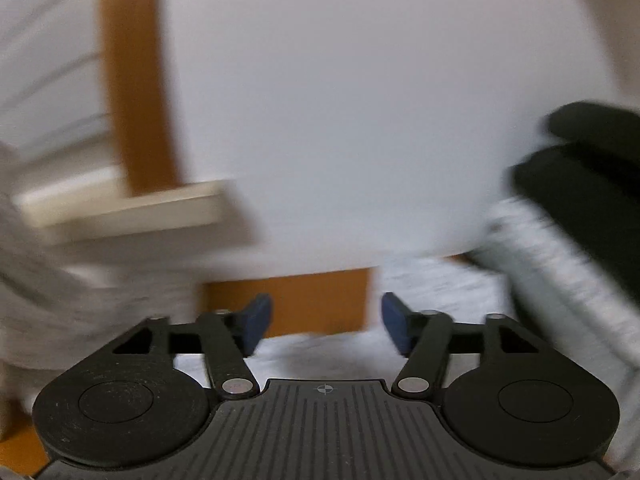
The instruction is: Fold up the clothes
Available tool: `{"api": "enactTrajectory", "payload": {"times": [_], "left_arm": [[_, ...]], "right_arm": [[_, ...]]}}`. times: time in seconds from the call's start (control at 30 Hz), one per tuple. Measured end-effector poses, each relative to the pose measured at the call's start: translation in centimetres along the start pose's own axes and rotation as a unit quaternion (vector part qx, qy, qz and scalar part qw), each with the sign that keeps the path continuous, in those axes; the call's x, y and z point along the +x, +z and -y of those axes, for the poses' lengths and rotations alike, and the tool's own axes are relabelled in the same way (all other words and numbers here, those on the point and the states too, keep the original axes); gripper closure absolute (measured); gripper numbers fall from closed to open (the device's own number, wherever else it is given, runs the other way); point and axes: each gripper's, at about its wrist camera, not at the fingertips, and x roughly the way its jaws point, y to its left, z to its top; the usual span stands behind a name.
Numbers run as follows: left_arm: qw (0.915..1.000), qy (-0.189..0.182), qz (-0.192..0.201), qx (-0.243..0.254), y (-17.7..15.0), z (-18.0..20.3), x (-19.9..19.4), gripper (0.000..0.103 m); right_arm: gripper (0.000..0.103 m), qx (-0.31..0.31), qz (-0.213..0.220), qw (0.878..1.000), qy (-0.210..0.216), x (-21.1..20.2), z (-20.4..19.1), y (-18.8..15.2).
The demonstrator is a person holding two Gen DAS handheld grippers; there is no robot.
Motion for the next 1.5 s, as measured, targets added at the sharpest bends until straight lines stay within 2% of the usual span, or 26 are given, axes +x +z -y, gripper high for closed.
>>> {"api": "enactTrajectory", "payload": {"times": [0.2, 0.37, 0.5, 0.57, 0.6, 0.63, 0.67, 0.77, 0.83, 0.93, 1.07, 1.2, 1.3, 1.33, 1.4, 1.47, 1.5], "left_arm": [[0.9998, -0.002, -0.015, -0.014, -1.8, -0.6, 0.6, 0.096], [0.9995, 0.010, -0.016, -0.025, -2.4, -1.1, 0.1, 0.096], [0.9995, 0.008, -0.019, -0.025, -2.6, -0.9, -0.2, 0.096], [0.9995, 0.006, -0.018, -0.026, -2.8, -0.8, -0.4, 0.096], [0.9995, 0.004, -0.018, -0.027, -2.9, -0.7, -0.5, 0.096], [0.9994, 0.002, -0.018, -0.029, -3.1, -0.7, -0.7, 0.096], [0.9994, 0.001, -0.017, -0.031, -3.2, -0.8, -0.9, 0.096], [0.9993, -0.001, -0.009, -0.036, -3.6, -0.9, -2.0, 0.095], [0.9992, 0.007, 0.011, -0.039, -4.0, -1.1, -3.7, 0.095], [0.9978, 0.004, 0.030, -0.059, -5.3, -2.7, -6.1, 0.094], [0.9947, 0.029, 0.022, -0.096, -8.1, -6.0, -6.6, 0.093], [0.9914, 0.064, -0.001, -0.114, -11.2, -8.4, -5.9, 0.093], [0.9891, 0.077, -0.018, -0.124, -13.0, -9.6, -5.4, 0.087], [0.9886, 0.080, -0.024, -0.125, -13.4, -9.8, -5.3, 0.086], [0.9883, 0.084, -0.030, -0.124, -14.1, -10.1, -5.5, 0.082], [0.9879, 0.091, -0.033, -0.122, -14.7, -10.2, -6.0, 0.075], [0.9877, 0.095, -0.033, -0.120, -15.0, -10.2, -6.7, 0.073]], "right_arm": [[0.037, 0.022, -0.045, 0.995, 0.091, 1.7, -4.7, -0.8], [0.037, 0.048, -0.065, 0.990, 0.113, 5.4, -7.6, -0.7], [0.038, 0.050, -0.090, 0.989, 0.102, 8.0, -9.1, -0.6], [0.054, 0.037, -0.095, 0.990, 0.097, 8.7, -9.7, -0.8], [0.077, 0.031, -0.097, 0.990, 0.096, 9.0, -10.0, -0.9], [0.088, 0.027, -0.096, 0.989, 0.105, 8.8, -10.0, -1.1], [0.094, 0.024, -0.094, 0.989, 0.113, 8.5, -9.9, -1.2], [0.095, 0.019, -0.047, 0.994, 0.101, 4.2, -8.6, 0.0], [0.095, 0.015, -0.015, 0.995, 0.094, 1.3, -7.7, 0.8], [0.095, 0.009, 0.033, 0.996, 0.082, -3.0, -6.4, 2.0], [0.095, 0.002, 0.095, 0.995, 0.037, -11.3, -3.9, 3.0], [0.095, -0.006, 0.085, 0.996, -0.036, -13.6, -2.3, 1.0], [0.094, -0.011, 0.076, 0.993, -0.091, -15.4, -1.1, -0.5], [0.087, -0.013, 0.074, 0.991, -0.109, -16.0, -0.7, -1.0], [0.081, -0.017, 0.068, 0.987, -0.145, -17.1, 0.1, -2.0], [0.071, -0.021, 0.062, 0.981, -0.181, -18.3, 0.9, -3.0], [0.064, -0.023, 0.059, 0.979, -0.195, -18.7, 1.1, -3.4]]}}
